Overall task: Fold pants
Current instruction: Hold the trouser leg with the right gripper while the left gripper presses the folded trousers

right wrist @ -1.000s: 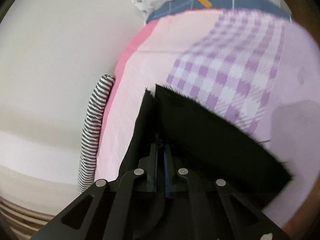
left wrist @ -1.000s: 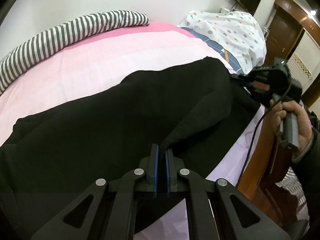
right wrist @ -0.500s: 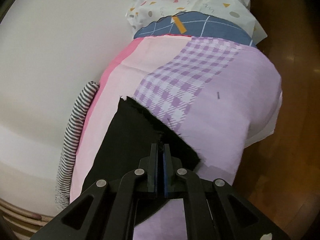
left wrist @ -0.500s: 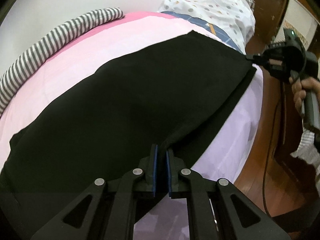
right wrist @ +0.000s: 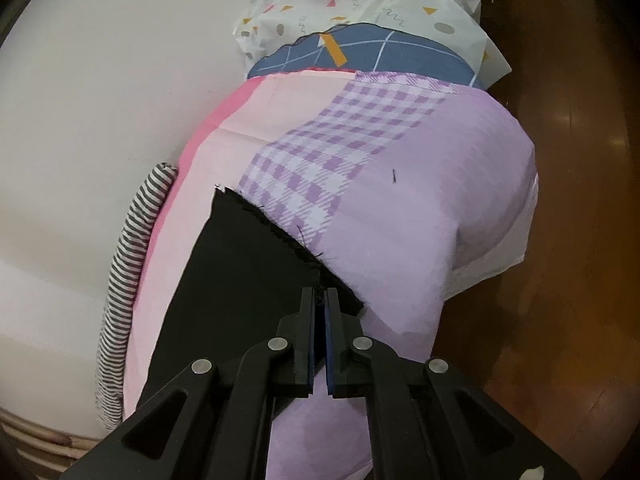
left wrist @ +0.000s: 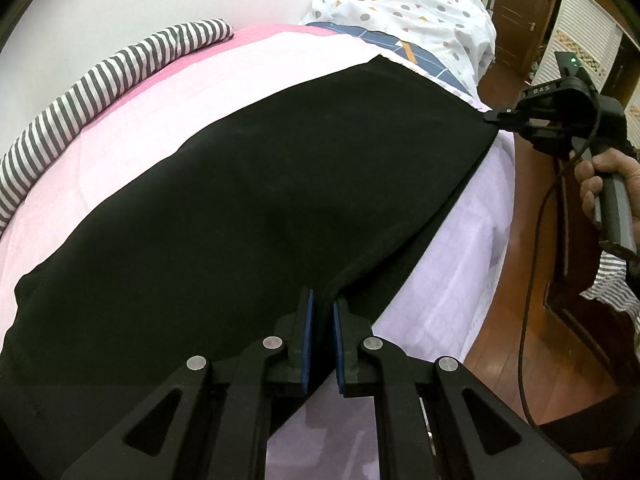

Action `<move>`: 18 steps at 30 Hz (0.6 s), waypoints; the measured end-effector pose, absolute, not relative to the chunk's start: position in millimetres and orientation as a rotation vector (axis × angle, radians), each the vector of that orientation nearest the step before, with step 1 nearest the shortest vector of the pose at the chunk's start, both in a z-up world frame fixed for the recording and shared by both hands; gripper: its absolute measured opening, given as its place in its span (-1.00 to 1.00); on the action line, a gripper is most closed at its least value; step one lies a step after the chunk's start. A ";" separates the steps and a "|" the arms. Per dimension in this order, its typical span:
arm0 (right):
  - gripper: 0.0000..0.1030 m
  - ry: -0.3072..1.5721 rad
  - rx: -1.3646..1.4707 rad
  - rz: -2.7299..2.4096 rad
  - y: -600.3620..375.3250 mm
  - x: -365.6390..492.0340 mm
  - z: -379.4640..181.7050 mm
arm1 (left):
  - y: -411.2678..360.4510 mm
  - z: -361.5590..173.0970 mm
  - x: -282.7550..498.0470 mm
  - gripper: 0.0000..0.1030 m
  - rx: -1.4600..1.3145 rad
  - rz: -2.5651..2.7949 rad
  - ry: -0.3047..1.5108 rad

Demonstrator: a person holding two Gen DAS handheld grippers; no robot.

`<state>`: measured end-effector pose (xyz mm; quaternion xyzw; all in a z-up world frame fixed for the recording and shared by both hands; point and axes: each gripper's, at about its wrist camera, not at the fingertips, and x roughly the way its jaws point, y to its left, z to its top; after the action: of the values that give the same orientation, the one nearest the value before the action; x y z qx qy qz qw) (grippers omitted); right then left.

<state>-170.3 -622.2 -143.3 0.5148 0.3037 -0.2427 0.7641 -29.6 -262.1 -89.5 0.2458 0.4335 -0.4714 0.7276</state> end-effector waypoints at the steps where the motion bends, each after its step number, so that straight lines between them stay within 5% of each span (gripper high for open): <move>1: -0.94 0.663 1.113 -0.531 -621.9 -170.0 -142.8 | -262.2 -89.3 -28.5 -0.76 0.535 -1.040 0.962; 7: -0.87 0.703 1.076 -0.538 -619.2 -166.7 -139.4 | -261.0 -87.3 -20.8 -0.50 0.450 -1.061 1.035; 10: -0.56 0.724 1.067 -0.544 -617.6 -167.9 -135.4 | -257.0 -82.4 -19.1 -0.36 0.392 -1.087 1.073; 12: -0.16 0.735 1.056 -0.573 -615.2 -171.6 -130.4 | -251.6 -74.6 -19.0 -0.23 0.353 -1.110 1.077; 18: -0.11 0.705 0.989 -0.619 -606.4 -180.8 -100.8 | -204.3 -38.5 -1.5 -0.07 0.189 -1.063 0.976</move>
<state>-180.8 -606.4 -100.8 0.4570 0.3259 -0.2860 0.7766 -1.5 -204.3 -38.5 0.0864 0.4460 -0.4857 0.7468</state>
